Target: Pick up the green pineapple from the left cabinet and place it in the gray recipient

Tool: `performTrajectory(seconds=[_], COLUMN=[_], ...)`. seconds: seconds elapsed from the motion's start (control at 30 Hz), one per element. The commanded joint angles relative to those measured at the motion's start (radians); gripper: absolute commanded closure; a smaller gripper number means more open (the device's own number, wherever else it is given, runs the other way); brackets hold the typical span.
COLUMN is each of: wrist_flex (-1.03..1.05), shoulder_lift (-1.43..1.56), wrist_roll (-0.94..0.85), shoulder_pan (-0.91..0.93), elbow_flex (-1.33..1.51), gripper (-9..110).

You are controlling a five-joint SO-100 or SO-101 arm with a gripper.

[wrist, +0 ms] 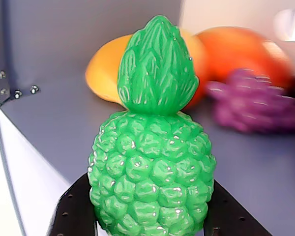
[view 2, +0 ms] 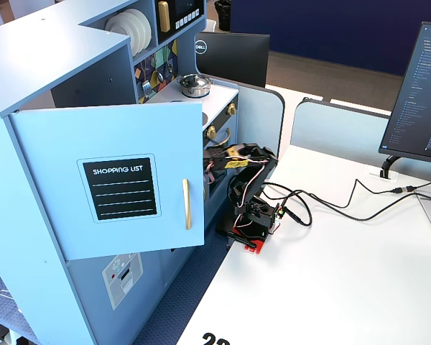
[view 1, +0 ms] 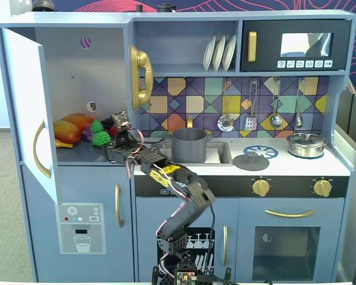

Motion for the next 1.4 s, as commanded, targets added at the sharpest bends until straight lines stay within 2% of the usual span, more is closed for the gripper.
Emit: performTrajectory(seconds=[0.0, 0.13, 0.37, 0.67, 0.87, 1.23, 1.37], wrist_flex=[0.183, 0.264, 0.367, 0.479, 0.33, -0.017, -0.049], shoulder_lift=[0.287, 0.44, 0.62, 0.63, 0.5, 0.071, -0.061], wrist_roll=[-0.006, -0.069, -0.13, -0.055, -0.006, 0.043, 0.063], shoulder_pan=[-0.067, -0.123, -0.077, 0.282, 0.514, 0.746, 0.796], elbow_flex=[0.006, 0.031, 0.021, -0.101, -0.11, -0.176, -0.236], gripper=[102, 102, 102, 102, 102, 102, 102])
